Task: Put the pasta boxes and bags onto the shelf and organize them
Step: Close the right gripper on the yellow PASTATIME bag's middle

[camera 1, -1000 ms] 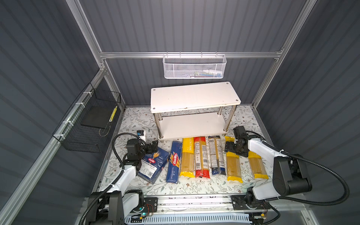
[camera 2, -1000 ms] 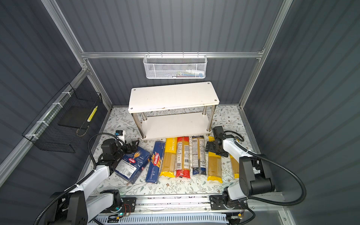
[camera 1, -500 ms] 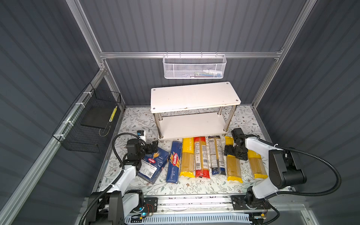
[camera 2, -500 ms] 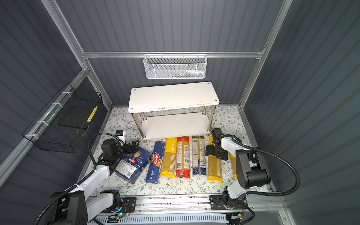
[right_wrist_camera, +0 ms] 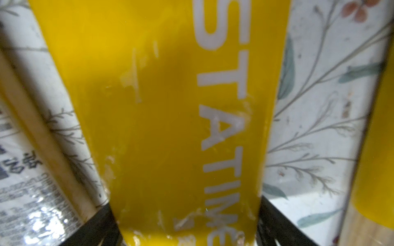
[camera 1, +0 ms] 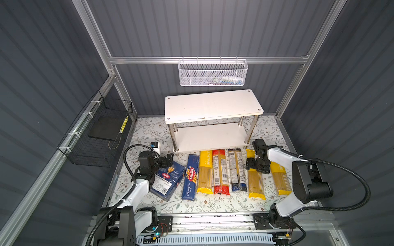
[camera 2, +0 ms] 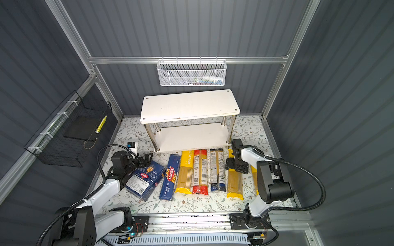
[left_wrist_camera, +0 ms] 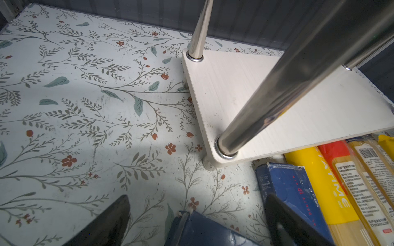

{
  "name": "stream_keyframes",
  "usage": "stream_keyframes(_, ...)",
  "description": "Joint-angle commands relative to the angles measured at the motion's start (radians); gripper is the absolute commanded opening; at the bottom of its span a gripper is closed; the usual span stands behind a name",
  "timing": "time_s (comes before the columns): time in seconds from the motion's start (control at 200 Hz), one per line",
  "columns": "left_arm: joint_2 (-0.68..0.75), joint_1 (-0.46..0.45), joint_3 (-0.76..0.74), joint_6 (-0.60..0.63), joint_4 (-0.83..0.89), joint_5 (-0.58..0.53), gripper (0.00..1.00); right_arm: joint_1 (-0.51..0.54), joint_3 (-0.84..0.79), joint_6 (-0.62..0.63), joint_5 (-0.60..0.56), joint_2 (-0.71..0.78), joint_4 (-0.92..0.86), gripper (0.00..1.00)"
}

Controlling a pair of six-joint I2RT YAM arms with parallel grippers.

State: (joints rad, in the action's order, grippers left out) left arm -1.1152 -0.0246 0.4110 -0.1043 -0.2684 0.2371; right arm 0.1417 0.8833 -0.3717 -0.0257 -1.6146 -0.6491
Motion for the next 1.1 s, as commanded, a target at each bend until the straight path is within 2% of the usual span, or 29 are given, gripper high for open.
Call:
stream_keyframes(0.0,-0.008,-0.004,0.033,0.023,0.018,0.019,0.99,-0.005,-0.006,0.014,0.005,-0.003,-0.032,0.85)
stream_keyframes(0.49,-0.009,-0.004,0.039,0.026,0.034,0.009,0.99,-0.004,-0.015,0.016,-0.003,0.001,-0.04,0.73)
stream_keyframes(0.69,-0.003,-0.003,0.037,0.024,0.037,0.0,0.99,-0.004,-0.034,0.011,0.016,0.024,-0.027,0.64)
stream_keyframes(1.096,-0.011,-0.004,0.043,0.021,0.046,-0.01,0.99,-0.004,-0.067,0.01,0.026,0.057,-0.014,0.5)
